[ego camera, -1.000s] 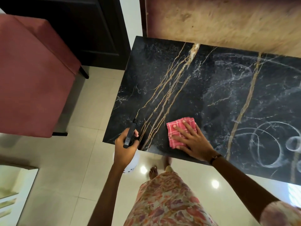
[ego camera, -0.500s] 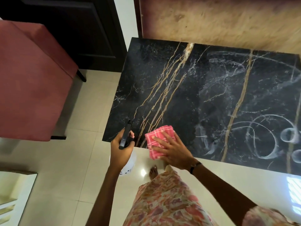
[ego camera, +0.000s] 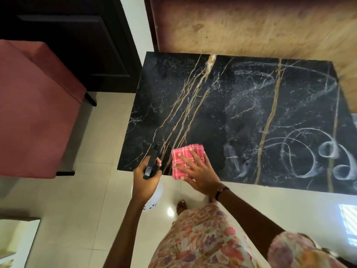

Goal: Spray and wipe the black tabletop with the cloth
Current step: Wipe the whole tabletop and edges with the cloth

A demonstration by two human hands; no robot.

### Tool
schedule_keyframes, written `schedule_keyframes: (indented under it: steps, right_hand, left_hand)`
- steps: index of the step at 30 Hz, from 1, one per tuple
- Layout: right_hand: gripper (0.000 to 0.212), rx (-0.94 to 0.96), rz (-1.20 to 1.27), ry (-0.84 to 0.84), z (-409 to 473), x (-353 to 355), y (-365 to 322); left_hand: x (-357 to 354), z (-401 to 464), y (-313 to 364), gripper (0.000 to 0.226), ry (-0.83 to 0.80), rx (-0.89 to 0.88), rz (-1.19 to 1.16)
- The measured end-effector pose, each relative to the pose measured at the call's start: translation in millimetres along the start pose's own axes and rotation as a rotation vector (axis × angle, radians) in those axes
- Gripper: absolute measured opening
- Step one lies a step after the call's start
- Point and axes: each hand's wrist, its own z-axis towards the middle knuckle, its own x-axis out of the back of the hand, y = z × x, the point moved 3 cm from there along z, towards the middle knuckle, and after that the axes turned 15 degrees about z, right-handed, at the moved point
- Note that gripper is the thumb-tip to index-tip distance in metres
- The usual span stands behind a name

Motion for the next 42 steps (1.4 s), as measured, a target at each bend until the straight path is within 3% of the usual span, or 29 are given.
schedule_keyframes:
  steps: [3, 6, 12, 15, 20, 25, 30, 34, 38, 42]
  right_hand:
    - [0.050, 0.039, -0.076, -0.005, -58, -1, 32]
    - [0.052, -0.039, -0.100, 0.032, -104, 20, 82]
    - [0.052, -0.333, 0.087, 0.095, -53, 46, 98]
    - [0.049, -0.222, 0.062, 0.060, -41, 30, 79]
    - [0.050, 0.034, -0.059, -0.024, -122, 22, 101]
    - [0.051, -0.054, -0.084, -0.021, -174, 52, 178]
    - [0.051, -0.281, 0.088, 0.035, -111, 70, 172]
    - [0.050, -0.098, 0.046, -0.029, -106, 46, 139]
    - [0.049, 0.144, -0.049, -0.088, -168, 42, 163]
    - [0.047, 0.111, -0.096, -0.061, -198, 68, 227]
  left_hand:
    - [-9, 1, 13, 0.039, 0.007, 0.011, 0.007]
    - [-23, 2, 23, 0.041, -0.005, 0.024, 0.006]
    - [-52, 6, 35, 0.025, -0.064, -0.027, 0.066]
    - [-70, 5, 48, 0.024, -0.065, -0.059, 0.096]
    - [-96, 5, 68, 0.020, -0.048, -0.062, 0.122]
    - [-113, 8, 77, 0.021, -0.035, -0.061, 0.104]
    - [-128, 10, 86, 0.021, -0.028, -0.081, 0.117]
    - [-143, 14, 95, 0.021, -0.032, -0.089, 0.111]
    - [-153, 19, 104, 0.020, -0.024, -0.109, 0.105]
    - [-163, 22, 110, 0.019, -0.021, -0.089, 0.080]
